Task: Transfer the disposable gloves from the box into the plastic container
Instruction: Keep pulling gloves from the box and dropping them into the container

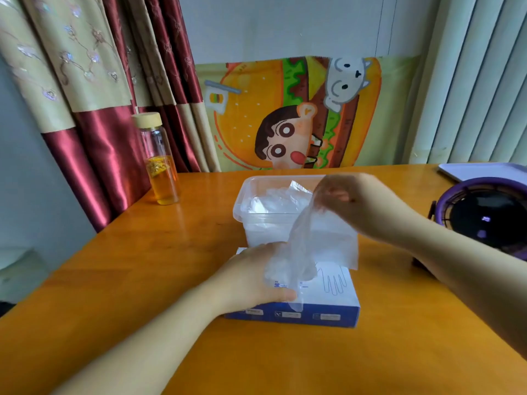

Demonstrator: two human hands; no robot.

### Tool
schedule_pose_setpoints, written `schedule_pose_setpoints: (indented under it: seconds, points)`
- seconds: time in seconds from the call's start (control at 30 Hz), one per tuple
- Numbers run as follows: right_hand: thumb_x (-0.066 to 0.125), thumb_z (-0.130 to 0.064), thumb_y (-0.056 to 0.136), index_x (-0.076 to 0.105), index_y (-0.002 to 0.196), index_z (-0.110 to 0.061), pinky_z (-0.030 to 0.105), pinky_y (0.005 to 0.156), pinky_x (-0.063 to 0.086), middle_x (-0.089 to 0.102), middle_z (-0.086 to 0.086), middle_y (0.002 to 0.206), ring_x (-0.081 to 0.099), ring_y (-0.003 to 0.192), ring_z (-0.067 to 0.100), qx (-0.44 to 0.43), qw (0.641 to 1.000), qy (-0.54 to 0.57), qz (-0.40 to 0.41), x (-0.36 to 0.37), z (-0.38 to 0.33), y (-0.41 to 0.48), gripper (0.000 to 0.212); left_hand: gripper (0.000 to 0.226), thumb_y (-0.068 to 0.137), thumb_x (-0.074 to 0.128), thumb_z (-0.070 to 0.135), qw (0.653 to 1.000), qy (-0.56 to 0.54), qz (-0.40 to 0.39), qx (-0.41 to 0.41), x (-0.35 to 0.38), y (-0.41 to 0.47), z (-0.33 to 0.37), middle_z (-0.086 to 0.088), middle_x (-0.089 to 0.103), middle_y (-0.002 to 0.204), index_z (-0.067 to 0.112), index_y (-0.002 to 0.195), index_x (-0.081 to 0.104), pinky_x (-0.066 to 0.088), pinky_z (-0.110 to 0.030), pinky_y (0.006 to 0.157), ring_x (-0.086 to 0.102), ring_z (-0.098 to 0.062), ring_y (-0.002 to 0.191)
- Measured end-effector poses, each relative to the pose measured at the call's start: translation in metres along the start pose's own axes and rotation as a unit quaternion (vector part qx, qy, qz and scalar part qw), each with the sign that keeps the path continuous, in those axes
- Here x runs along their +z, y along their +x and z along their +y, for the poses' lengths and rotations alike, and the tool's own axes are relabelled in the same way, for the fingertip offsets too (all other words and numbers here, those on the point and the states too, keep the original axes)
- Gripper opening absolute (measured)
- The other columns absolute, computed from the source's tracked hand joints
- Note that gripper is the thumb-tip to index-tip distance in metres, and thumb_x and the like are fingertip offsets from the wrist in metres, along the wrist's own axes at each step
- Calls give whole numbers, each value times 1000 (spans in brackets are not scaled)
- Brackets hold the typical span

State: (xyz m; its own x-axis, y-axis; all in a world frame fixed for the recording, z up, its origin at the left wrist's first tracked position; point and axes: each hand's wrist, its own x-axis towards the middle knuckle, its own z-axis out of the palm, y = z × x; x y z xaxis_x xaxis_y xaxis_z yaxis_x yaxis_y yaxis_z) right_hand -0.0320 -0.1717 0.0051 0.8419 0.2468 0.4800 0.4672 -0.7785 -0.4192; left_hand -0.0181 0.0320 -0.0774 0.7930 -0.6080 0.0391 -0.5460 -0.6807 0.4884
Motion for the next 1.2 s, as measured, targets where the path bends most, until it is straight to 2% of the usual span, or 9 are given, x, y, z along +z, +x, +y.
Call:
schedule_pose_setpoints:
  seconds: [0.3, 0.5, 0.63, 0.67, 0.77, 0.87, 1.0, 1.07, 1.2]
  points:
    - [50, -21, 97, 57, 83, -15, 9, 58, 39, 58, -8, 65, 54, 60, 3, 14, 986, 33, 163, -6, -12, 22, 16, 48, 76, 59, 66, 998, 57, 2, -6, 5, 4, -1, 23, 54, 118, 47, 117, 42, 45, -33, 93, 52, -2, 103]
    - [48, 1, 92, 64, 111, -2, 4, 56, 33, 67, 9, 102, 56, 81, 15, 24, 977, -42, 209, -30, -13, 48, 25, 47, 80, 65, 58, 999, 21, -42, -14, -4, 2, 7, 19, 57, 118, 41, 120, 47, 49, -28, 92, 54, -1, 103]
    - [48, 2, 91, 68, 104, 0, 26, 64, 48, 69, 13, 94, 61, 77, 26, 27, 972, -79, 221, -49, -13, 73, 24, 67, 77, 71, 51, 995, -59, -70, -48, -35, -7, 4, 25, 47, 133, 45, 135, 37, 39, -15, 100, 45, 6, 119]
    - [48, 2, 90, 68, 102, 2, 30, 67, 50, 69, 12, 95, 62, 79, 28, 24, 972, -86, 220, -54, -14, 79, 23, 78, 73, 71, 56, 993, -82, -57, -61, -46, -10, 2, 22, 45, 138, 40, 140, 35, 39, -18, 103, 44, 4, 124]
    - [46, 3, 91, 69, 107, -2, 14, 62, 44, 68, 5, 108, 60, 83, 16, -4, 971, -109, 214, -62, -22, 85, 29, 99, 51, 64, 78, 986, -152, 25, -60, -78, -19, 4, 20, 51, 131, 39, 138, 38, 47, -24, 99, 55, 2, 116]
    - [42, 4, 92, 67, 115, -9, 15, 69, 40, 66, 5, 117, 56, 89, 11, -19, 972, -119, 202, -65, -36, 92, 36, 114, 39, 53, 96, 976, -175, 127, -24, -99, -17, 24, 26, 48, 130, 44, 138, 33, 48, -24, 96, 52, 5, 116]
    - [39, 6, 92, 65, 119, -10, 17, 69, 36, 64, 8, 121, 58, 95, 18, -20, 974, -134, 184, -68, -52, 108, 40, 104, 62, 56, 80, 958, -221, 185, -4, -103, 13, 67, 20, 35, 141, 40, 148, 14, 40, -14, 91, 44, 6, 121]
    - [38, 5, 90, 67, 114, -9, 23, 69, 39, 65, 9, 116, 59, 91, 22, -25, 975, -140, 170, -67, -58, 117, 41, 107, 61, 58, 77, 951, -230, 207, -20, -103, 34, 85, 11, 26, 148, 35, 146, 6, 39, -24, 95, 39, -6, 127]
    - [45, -10, 87, 72, 95, -12, 24, 62, 34, 65, 2, 88, 53, 72, 19, -26, 974, -165, 154, -66, -57, 141, 28, 70, 79, 59, 61, 928, -247, 275, -43, -113, 67, 100, 7, 26, 130, 27, 123, 17, 35, -25, 83, 36, -12, 115]
